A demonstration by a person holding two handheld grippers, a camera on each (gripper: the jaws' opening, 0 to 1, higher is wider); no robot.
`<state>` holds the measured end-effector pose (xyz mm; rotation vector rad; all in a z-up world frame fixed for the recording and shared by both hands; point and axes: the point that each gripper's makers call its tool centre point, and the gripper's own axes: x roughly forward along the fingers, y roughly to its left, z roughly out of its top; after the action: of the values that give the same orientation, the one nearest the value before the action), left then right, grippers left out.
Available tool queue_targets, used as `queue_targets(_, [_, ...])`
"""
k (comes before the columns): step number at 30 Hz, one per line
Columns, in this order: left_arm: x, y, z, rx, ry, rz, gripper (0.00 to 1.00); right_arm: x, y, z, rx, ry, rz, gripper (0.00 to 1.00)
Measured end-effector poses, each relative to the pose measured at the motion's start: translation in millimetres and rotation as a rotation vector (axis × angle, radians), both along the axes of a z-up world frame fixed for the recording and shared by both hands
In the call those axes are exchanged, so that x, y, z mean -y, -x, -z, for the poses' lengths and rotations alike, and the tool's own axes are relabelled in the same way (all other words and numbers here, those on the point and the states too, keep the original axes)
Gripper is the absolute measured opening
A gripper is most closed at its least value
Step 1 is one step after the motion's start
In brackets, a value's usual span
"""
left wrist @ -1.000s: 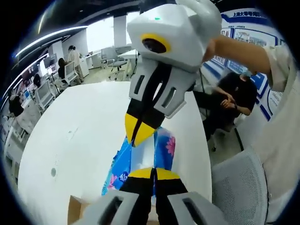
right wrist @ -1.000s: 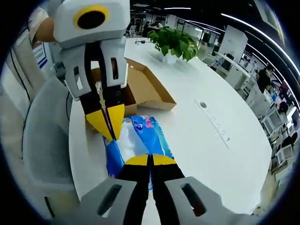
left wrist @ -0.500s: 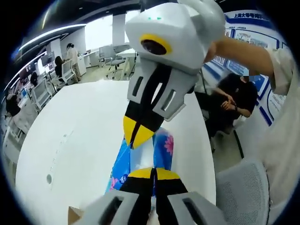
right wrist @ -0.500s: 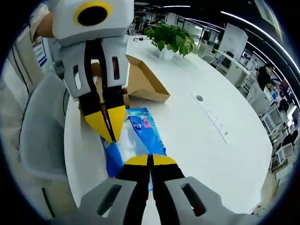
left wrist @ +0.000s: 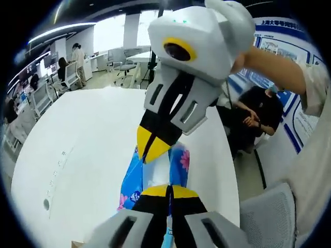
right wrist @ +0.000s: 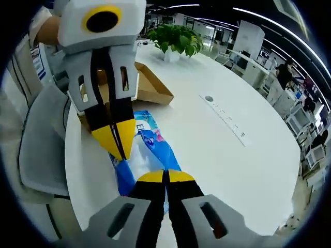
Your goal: Operate the shoe box by opening the lid, removing the specified soft item, and placing it in the target area until the item is outside and the box remains undamaged.
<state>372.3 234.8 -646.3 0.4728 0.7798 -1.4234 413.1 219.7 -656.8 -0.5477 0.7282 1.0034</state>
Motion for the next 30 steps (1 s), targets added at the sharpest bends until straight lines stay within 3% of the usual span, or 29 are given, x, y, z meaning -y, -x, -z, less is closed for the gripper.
queue_targets(23, [51,1.3,21.8,-0.056,0.005,0.043,0.00,45,-4,15.7,-0.010,0.020,0.062,0.00])
queue_targets(30, [58,1.5,40.2,-0.066,-0.022,0.058,0.00,48,-4,30.1,-0.023,0.030,0.076,0.00])
